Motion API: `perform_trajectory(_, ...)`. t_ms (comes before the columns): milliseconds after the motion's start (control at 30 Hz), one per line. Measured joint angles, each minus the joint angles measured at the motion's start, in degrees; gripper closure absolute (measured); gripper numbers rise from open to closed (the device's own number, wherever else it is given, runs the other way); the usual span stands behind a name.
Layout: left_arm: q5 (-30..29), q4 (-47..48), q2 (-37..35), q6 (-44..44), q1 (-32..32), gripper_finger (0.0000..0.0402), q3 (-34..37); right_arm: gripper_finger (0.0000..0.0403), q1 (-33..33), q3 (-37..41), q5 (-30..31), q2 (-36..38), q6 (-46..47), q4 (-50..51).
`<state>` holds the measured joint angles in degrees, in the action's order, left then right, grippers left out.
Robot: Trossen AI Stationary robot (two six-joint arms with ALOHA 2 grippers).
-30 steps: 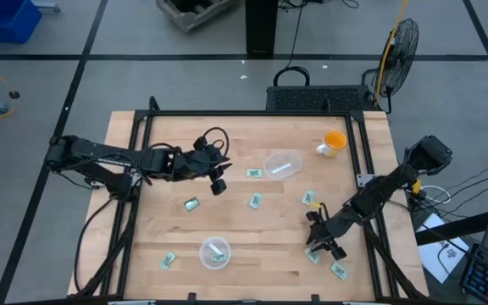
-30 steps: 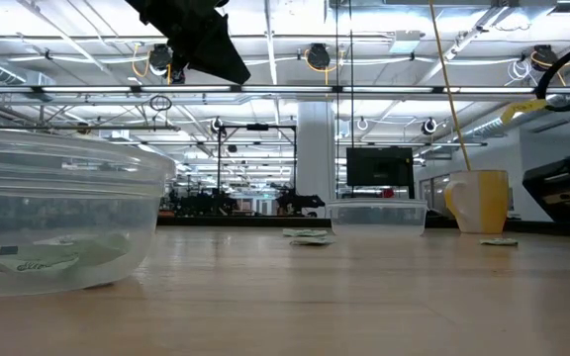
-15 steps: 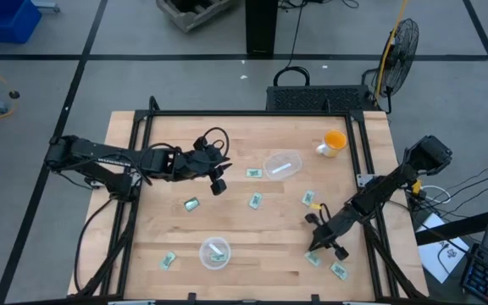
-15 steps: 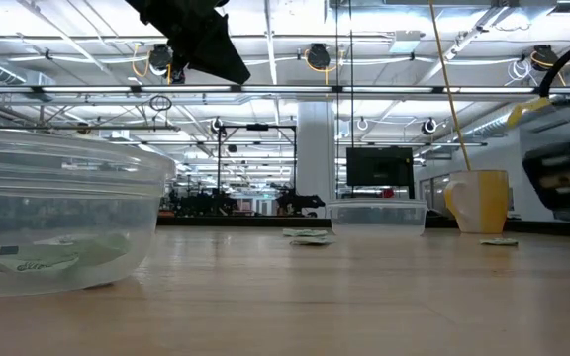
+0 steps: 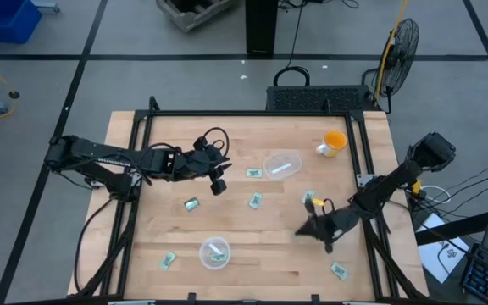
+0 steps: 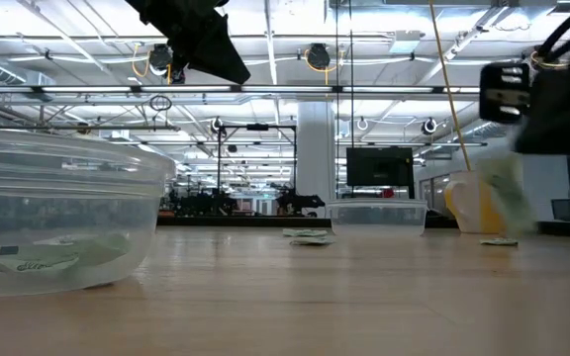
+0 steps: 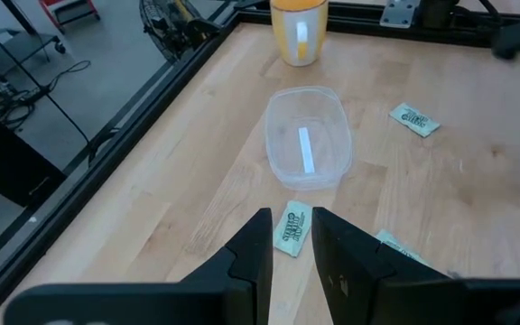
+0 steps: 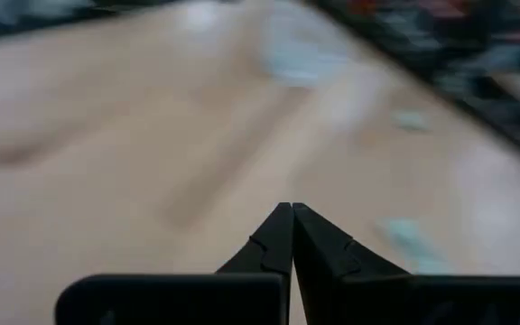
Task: Pick and place Stevia / Truvia into bins
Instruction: Put the stevia packet into the transparent container
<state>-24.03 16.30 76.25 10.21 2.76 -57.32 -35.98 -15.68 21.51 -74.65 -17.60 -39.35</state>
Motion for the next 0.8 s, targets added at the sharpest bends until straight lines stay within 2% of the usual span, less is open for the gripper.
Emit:
perform_trajectory(133, 0.0, 0.1, 0.0, 0.0, 0.0, 0.0314, 0.0, 0.0402, 2.5, 0.0, 13.4, 3.0, -1.9, -4.2)
perform_trajectory(267, 0.0, 0.1, 0.0, 0.0, 0.0, 0.0314, 0.0, 0.0402, 7.1, 0.0, 30.4, 5.0, -3.0, -9.5)
perform_trajectory(333, 0.0, 0.1, 0.0, 0.0, 0.0, 0.0314, 0.0, 0.0402, 10.6, 0.0, 35.7, 5.8, -4.2, -11.9)
perform_trajectory(433, 0.0, 0.1, 0.0, 0.0, 0.0, 0.0314, 0.0, 0.0402, 16.9, 0.0, 35.0, 6.3, -3.3, -14.7)
perform_trajectory(567, 0.0, 0.1, 0.0, 0.1, 0.0, 0.0314, 0.0, 0.0403, 25.2, -0.1, 22.5, 5.5, 5.8, -13.7)
perform_trajectory(633, 0.0, 0.1, 0.0, 0.1, 0.0, 0.0314, 0.0, 0.0403, 28.3, -0.1, 18.9, 4.6, 8.8, -12.4)
perform_trajectory(800, 0.0, 0.1, 0.0, 0.2, 0.0, 0.0314, 0.0, 0.0403, 33.3, -0.1, 18.7, 2.3, 10.4, -8.9)
